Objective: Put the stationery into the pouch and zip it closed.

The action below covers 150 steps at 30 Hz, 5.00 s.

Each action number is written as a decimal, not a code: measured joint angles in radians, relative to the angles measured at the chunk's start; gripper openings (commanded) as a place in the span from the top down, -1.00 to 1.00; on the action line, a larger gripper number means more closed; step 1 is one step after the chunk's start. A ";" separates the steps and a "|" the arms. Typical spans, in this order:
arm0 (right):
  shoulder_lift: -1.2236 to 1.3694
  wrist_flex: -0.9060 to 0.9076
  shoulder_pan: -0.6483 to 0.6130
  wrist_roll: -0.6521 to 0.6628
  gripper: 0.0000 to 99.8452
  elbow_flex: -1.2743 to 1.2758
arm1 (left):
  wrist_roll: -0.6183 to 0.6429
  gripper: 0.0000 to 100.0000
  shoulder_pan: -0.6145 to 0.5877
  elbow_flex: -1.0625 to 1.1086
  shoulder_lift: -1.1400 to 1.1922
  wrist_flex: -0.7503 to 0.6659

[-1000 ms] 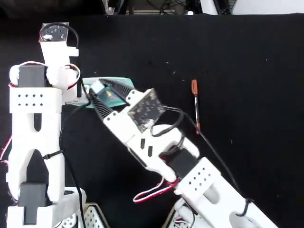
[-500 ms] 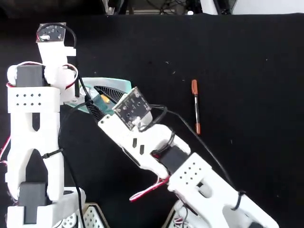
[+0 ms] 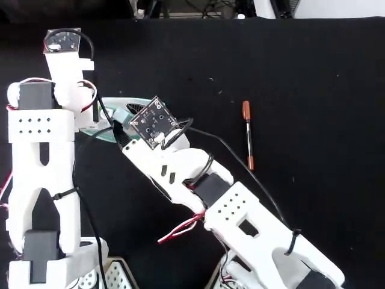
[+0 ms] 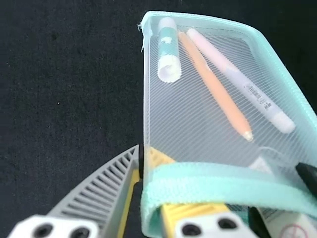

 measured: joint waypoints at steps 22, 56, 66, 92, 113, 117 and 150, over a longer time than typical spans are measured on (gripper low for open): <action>-0.117 0.377 0.029 -0.002 0.48 -0.215 | -0.003 0.94 -0.002 0.000 -0.002 -0.002; 1.428 1.129 0.790 -0.049 0.66 -1.510 | -0.003 0.94 -0.002 0.000 -0.002 -0.002; 1.927 1.421 0.810 0.025 0.86 -2.271 | -0.009 0.94 -0.002 0.000 -0.002 -0.002; 1.356 1.585 0.810 0.035 0.98 -1.973 | -0.009 0.94 -0.002 0.000 -0.002 -0.006; 0.232 0.746 0.667 0.078 0.79 0.041 | -0.009 0.94 -0.002 0.025 -0.005 -0.005; 0.308 0.715 0.667 0.115 0.79 0.068 | -0.009 0.94 -0.002 0.025 -0.005 -0.005; 0.700 1.080 0.667 0.147 0.98 -0.439 | -0.009 0.94 -0.002 0.025 -0.005 -0.008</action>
